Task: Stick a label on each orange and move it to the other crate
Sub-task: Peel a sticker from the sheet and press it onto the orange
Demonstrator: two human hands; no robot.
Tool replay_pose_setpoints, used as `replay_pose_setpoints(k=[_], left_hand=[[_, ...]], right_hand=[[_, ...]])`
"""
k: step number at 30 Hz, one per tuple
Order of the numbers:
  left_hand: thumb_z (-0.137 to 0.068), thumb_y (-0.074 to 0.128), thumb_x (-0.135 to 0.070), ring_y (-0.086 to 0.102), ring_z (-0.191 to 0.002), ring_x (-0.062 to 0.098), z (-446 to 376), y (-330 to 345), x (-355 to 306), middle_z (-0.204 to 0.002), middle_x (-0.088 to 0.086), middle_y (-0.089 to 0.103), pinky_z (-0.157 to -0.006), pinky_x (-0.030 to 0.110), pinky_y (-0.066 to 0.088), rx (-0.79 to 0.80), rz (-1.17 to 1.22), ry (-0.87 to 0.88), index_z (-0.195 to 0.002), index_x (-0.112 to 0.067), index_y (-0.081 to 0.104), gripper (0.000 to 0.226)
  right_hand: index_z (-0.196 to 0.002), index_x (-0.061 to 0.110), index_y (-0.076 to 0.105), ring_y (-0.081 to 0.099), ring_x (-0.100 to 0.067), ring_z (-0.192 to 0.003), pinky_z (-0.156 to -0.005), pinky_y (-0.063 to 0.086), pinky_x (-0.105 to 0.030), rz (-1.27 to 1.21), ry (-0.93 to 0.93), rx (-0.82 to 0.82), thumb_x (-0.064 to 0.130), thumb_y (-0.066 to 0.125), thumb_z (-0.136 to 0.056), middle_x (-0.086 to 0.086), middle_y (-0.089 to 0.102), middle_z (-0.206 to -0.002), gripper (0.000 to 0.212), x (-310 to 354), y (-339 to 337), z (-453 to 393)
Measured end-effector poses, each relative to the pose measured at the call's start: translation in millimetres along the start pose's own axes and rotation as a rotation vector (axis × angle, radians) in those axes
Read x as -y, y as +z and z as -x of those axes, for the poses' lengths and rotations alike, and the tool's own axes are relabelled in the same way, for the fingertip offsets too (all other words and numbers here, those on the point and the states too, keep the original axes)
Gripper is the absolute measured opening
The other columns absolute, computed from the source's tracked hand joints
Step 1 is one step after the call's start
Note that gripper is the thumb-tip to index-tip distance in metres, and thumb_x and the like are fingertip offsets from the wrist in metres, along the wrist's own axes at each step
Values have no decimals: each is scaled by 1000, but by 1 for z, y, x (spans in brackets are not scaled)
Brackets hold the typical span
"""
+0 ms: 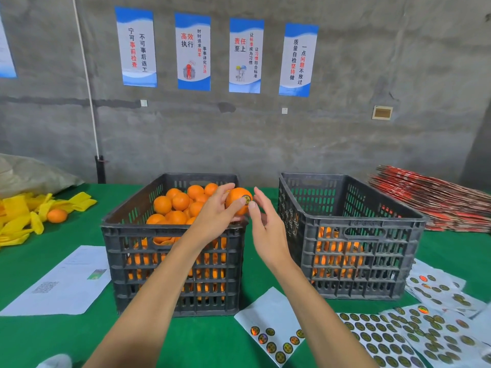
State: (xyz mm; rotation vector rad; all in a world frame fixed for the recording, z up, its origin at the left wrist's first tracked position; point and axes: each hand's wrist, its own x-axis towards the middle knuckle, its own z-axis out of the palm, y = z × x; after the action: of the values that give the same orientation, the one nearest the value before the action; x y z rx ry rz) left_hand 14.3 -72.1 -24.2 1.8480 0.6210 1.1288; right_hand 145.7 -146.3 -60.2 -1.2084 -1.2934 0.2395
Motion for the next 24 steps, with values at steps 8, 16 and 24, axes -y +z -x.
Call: replay_pose_setpoints(k=[8, 16, 24], left_hand=[[-106, 52, -38, 63, -123, 15, -10, -5, -3, -138, 1, 60, -105, 38, 54, 155, -44, -91, -147, -16, 41, 48], [-107, 44, -48, 56, -110, 18, -49, -40, 19, -124, 3, 59, -94, 34, 43, 138, -547, -271, -143, -18, 48, 47], [-72, 70, -41, 75, -96, 30, -57, -61, 32, -100, 3, 78, -91, 49, 60, 554, -780, -680, -99, -18, 79, 36]], right_hand=[[-150, 35, 47, 52, -2, -131, -112, 46, -43, -151, 55, 40, 39, 49, -107, 13, 53, -147, 43, 4, 4, -11], [-141, 27, 53, 49, -18, -125, -99, 50, -41, 420, -205, -125, 30, 58, -103, 2, 42, -142, 39, -15, -35, -24], [-124, 28, 61, 45, -31, -122, -76, 52, -38, 747, -124, -320, 15, 68, -92, -4, 42, -142, 35, -40, -96, -43]])
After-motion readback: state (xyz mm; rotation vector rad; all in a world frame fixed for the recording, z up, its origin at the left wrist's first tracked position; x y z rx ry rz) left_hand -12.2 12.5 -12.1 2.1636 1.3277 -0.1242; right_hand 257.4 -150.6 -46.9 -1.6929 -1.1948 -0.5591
